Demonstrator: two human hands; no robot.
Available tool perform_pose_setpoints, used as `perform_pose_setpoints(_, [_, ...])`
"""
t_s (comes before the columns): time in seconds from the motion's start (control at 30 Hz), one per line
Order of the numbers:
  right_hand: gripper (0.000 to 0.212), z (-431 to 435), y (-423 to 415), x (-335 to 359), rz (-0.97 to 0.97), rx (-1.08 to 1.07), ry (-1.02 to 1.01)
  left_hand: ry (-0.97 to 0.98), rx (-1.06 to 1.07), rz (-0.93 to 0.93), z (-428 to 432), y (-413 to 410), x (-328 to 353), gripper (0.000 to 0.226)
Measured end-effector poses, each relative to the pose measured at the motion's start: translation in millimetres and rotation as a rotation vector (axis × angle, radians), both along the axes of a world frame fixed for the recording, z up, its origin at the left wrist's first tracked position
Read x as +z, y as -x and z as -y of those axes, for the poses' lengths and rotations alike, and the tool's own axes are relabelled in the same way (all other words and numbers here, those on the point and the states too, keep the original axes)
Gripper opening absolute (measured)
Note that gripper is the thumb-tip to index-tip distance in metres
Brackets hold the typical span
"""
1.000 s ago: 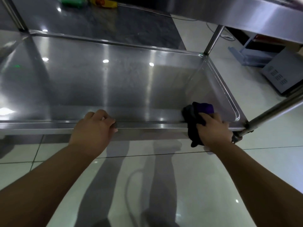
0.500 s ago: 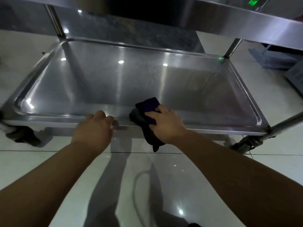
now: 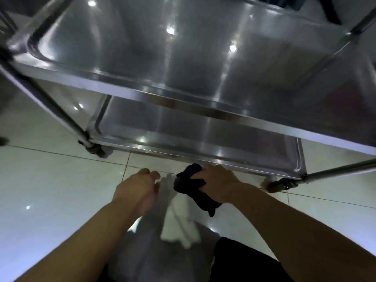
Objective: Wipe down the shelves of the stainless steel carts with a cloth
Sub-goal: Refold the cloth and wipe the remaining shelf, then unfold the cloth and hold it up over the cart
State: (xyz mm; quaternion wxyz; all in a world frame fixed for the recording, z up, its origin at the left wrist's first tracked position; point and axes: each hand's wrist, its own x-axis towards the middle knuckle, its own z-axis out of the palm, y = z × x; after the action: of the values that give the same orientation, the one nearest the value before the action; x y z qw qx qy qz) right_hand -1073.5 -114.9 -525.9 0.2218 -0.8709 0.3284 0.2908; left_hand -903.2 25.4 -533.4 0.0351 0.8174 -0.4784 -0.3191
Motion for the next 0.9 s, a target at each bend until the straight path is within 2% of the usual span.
perform_pose_setpoints(0.17, [0.044, -33.0, 3.8, 107.9, 0.138, -0.103, -0.134, 0.059, 0.178, -0.210, -37.9, 3.8, 108.6, 0.028])
perform_pose_setpoints(0.33, [0.045, -58.5, 11.4, 234.4, 0.390, -0.217, -0.228, 0.169, 0.414, -0.412, -57.9, 5.4, 234.2, 0.035])
perform_pose_setpoints(0.43, [0.045, -65.1, 18.8, 305.9, 0.601, -0.298, -0.237, 0.257, 0.524, -0.603, -54.5, 13.3, 306.3, 0.042])
perform_pose_setpoints(0.6, [0.054, -59.8, 37.6, 409.7, 0.836, -0.358, -0.295, 0.483, 0.622, -0.865, -37.5, 40.3, 414.9, 0.027])
perform_pose_setpoints(0.7, [0.058, -48.5, 52.0, 459.9, 0.862, -0.309, -0.298, 0.622, 0.664, -0.897, -23.3, 55.8, 472.7, 0.028])
perform_pose_setpoints(0.9, [0.059, -21.2, 76.6, 530.8, 0.863, -0.271, -0.204, 0.804, 0.633, -0.772, 1.4, 83.2, 547.4, 0.027])
